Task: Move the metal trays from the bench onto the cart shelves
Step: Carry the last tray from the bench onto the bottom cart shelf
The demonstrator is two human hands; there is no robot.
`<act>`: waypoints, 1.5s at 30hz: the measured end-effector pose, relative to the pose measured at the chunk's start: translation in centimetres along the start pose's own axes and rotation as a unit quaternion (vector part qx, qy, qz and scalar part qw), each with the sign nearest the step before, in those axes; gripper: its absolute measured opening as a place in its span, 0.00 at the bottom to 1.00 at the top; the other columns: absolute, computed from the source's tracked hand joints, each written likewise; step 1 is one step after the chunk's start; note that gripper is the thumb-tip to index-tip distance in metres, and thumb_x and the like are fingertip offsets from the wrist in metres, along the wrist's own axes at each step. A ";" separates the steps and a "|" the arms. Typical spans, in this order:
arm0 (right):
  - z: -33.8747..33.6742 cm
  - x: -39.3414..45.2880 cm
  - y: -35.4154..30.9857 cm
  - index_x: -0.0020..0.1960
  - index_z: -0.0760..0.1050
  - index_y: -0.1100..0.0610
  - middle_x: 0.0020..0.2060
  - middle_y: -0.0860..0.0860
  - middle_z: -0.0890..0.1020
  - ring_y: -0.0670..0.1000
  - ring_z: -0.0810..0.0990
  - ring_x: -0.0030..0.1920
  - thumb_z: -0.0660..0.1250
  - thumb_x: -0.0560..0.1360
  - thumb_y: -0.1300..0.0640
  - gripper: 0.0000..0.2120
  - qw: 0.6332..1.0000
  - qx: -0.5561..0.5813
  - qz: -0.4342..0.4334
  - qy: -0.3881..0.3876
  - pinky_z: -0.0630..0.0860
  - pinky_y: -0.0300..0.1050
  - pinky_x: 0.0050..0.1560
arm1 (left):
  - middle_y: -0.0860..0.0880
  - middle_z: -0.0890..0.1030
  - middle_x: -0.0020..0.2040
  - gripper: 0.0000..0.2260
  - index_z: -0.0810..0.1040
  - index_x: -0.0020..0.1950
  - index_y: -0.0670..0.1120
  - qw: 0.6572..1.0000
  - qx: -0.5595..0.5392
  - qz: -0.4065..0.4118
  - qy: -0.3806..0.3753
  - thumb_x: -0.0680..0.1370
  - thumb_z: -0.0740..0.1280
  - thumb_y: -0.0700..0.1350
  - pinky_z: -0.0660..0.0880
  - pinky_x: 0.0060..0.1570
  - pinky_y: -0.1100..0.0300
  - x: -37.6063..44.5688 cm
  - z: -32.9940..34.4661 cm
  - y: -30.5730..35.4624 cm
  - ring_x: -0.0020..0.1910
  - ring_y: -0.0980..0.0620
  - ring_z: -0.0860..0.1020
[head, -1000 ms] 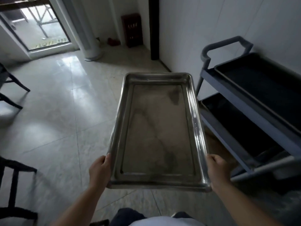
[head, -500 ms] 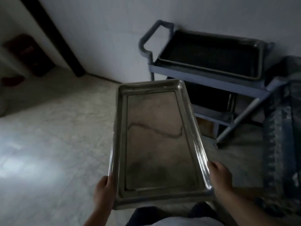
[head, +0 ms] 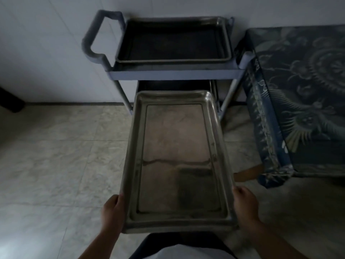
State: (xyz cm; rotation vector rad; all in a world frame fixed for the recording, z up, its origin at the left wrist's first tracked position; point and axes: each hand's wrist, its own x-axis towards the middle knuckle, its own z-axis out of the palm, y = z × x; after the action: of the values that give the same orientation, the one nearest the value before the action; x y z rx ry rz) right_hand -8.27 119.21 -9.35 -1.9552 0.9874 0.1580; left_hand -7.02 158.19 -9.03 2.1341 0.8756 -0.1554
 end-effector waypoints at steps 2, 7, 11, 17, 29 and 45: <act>-0.2 1.4 0.9 0.40 0.77 0.64 0.34 0.60 0.78 0.57 0.75 0.35 0.62 0.82 0.56 0.15 1.000 -0.003 0.012 -0.001 0.67 0.48 0.36 | 0.42 0.74 0.27 0.22 0.74 0.32 0.39 1.000 0.005 0.010 -0.004 0.82 0.65 0.51 0.66 0.31 0.52 0.3 1.4 0.5 0.30 0.43 0.72; 1.7 3.9 3.1 0.40 0.76 0.63 0.33 0.58 0.75 0.56 0.72 0.34 0.63 0.81 0.59 0.13 0.999 0.012 0.036 0.014 0.65 0.48 0.36 | 0.37 0.77 0.32 0.21 0.75 0.35 0.37 0.999 0.012 0.018 -0.036 0.83 0.63 0.50 0.71 0.36 0.48 3.0 5.0 0.4 0.36 0.38 0.76; 4.5 4.8 4.9 0.37 0.75 0.60 0.31 0.56 0.74 0.55 0.71 0.33 0.62 0.81 0.57 0.15 0.997 0.003 0.060 0.040 0.63 0.47 0.33 | 0.33 0.76 0.34 0.21 0.74 0.37 0.34 0.997 0.027 0.019 -0.068 0.83 0.63 0.50 0.73 0.37 0.46 6.4 7.4 -1.2 0.36 0.38 0.75; 11.3 6.7 9.3 0.31 0.72 0.55 0.28 0.54 0.73 0.55 0.70 0.31 0.65 0.78 0.59 0.16 0.990 0.022 0.112 0.085 0.64 0.48 0.32 | 0.36 0.75 0.33 0.21 0.74 0.35 0.38 0.994 0.067 0.013 -0.091 0.81 0.63 0.52 0.74 0.38 0.44 12.0 10.9 -5.4 0.37 0.37 0.76; 19.7 14.2 16.8 0.30 0.68 0.63 0.25 0.51 0.68 0.49 0.65 0.29 0.63 0.71 0.56 0.15 0.983 0.040 0.135 0.114 0.61 0.45 0.29 | 0.43 0.70 0.30 0.21 0.70 0.34 0.39 0.991 0.047 -0.040 -0.118 0.81 0.62 0.52 0.66 0.36 0.51 18.8 20.0 -11.5 0.34 0.46 0.69; 33.1 34.5 20.7 0.33 0.78 0.51 0.29 0.47 0.79 0.48 0.74 0.32 0.66 0.76 0.56 0.13 0.990 0.080 0.053 0.103 0.69 0.42 0.35 | 0.37 0.80 0.38 0.18 0.79 0.40 0.43 0.993 0.023 -0.003 -0.115 0.81 0.61 0.54 0.80 0.42 0.37 34.6 35.8 -15.7 0.40 0.35 0.80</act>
State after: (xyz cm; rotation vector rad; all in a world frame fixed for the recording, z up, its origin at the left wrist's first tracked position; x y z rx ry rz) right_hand 9.29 119.42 -58.37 -1.7981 1.2016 -0.0629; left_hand 15.33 157.68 -56.21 2.1044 0.7493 -0.4200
